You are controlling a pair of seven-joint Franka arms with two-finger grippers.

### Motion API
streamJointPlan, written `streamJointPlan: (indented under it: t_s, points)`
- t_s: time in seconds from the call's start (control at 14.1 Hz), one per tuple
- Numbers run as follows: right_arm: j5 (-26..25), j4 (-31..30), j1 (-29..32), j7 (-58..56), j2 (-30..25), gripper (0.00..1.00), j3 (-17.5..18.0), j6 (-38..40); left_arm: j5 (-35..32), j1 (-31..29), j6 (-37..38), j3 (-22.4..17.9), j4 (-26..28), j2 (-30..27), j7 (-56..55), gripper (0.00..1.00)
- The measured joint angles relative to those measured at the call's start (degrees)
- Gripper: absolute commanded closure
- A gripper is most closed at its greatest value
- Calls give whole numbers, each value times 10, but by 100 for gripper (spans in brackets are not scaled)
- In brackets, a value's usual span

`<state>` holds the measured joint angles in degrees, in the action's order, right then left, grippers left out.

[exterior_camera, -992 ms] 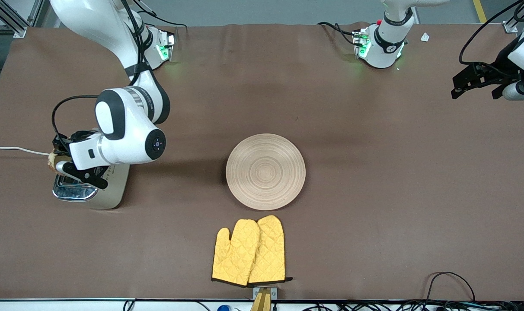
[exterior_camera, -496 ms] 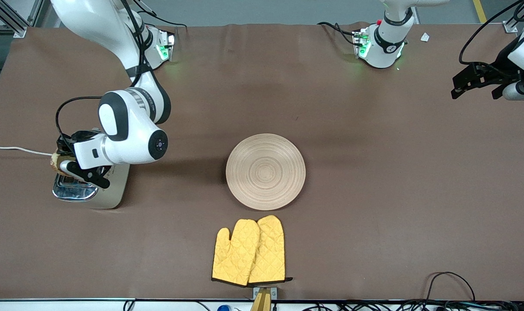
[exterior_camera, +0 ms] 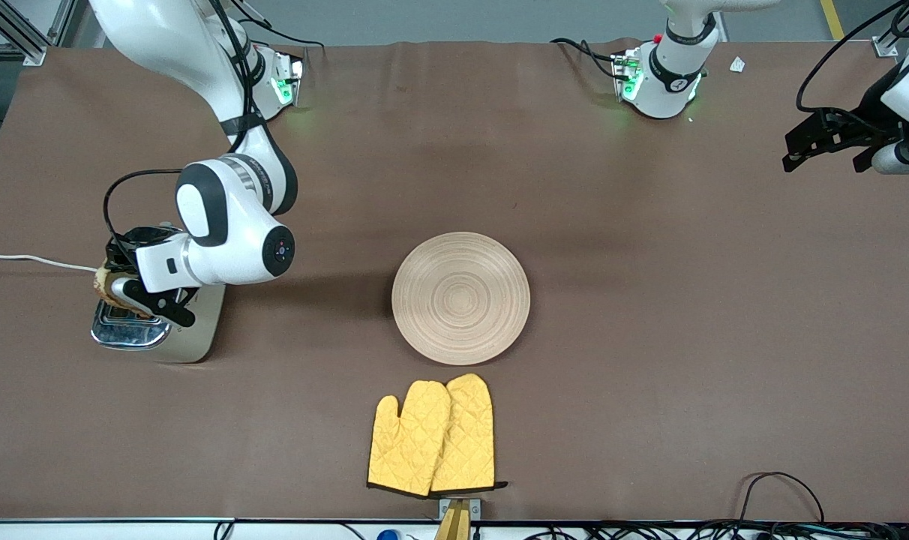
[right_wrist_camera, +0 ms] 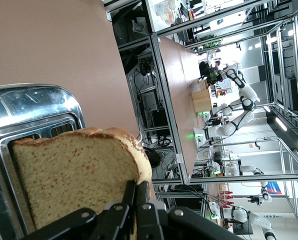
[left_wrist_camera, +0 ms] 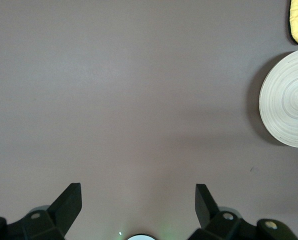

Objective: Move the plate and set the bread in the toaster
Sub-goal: 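Push the bread deeper into the slot with the right gripper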

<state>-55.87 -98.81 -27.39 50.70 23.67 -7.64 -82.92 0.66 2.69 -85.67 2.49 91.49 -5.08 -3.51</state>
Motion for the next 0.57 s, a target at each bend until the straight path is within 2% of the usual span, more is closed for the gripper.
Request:
streamJointPlan:
  t_s: [0.57]
  points:
    - [-13,-24,0,49,16,100,0,-28,0,-1,0,0,0,0,0,0]
